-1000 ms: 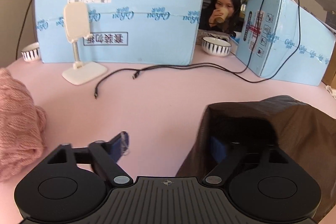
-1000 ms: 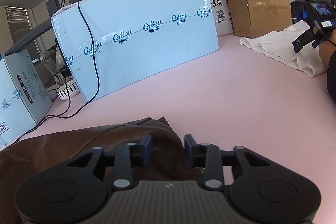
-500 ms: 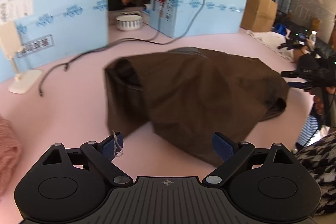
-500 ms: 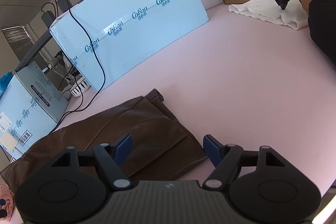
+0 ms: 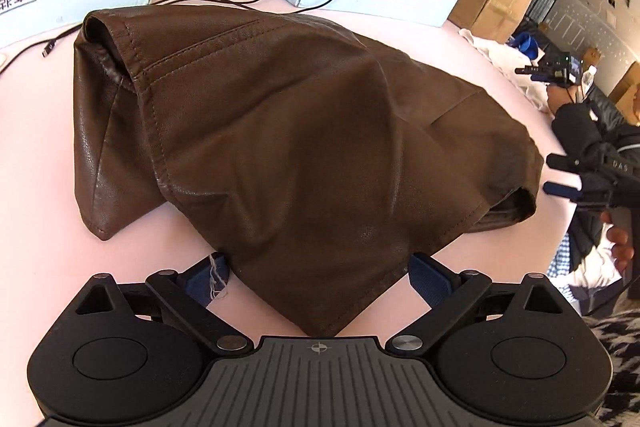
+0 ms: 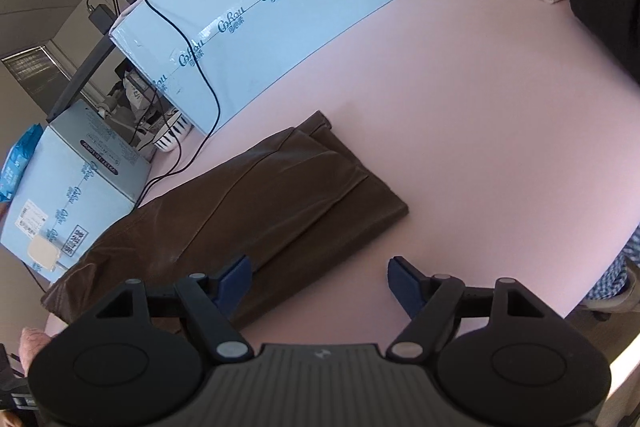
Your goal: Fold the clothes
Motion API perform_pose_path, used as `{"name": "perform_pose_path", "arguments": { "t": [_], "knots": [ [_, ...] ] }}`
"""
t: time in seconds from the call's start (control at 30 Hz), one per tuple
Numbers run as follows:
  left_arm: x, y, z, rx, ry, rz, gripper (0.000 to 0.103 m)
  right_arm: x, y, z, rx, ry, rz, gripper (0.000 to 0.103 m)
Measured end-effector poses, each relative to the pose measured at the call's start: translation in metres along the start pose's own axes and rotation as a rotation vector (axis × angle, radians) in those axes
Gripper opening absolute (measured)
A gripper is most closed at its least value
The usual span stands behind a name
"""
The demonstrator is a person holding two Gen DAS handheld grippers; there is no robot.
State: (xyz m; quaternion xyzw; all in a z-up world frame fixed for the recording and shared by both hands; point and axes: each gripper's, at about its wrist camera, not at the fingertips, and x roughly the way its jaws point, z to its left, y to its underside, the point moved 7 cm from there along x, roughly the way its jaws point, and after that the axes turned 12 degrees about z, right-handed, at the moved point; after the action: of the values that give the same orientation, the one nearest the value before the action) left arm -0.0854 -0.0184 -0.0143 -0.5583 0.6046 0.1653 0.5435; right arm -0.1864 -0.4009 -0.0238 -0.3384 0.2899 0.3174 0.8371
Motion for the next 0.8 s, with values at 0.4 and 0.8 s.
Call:
{"name": "perform_pose_path", "arguments": {
  "t": [0.4, 0.8],
  "knots": [
    [-0.005, -0.005, 0.021, -0.155, -0.025, -0.11, 0.015, 0.029, -0.009, 0.005, 0.084, 0.012, -0.137, 0.013],
    [-0.044, -0.021, 0.016, -0.094, -0.132, -0.316, 0.003, -0.014, -0.016, 0.037, -0.085, -0.152, -0.356, 0.006]
  ]
}}
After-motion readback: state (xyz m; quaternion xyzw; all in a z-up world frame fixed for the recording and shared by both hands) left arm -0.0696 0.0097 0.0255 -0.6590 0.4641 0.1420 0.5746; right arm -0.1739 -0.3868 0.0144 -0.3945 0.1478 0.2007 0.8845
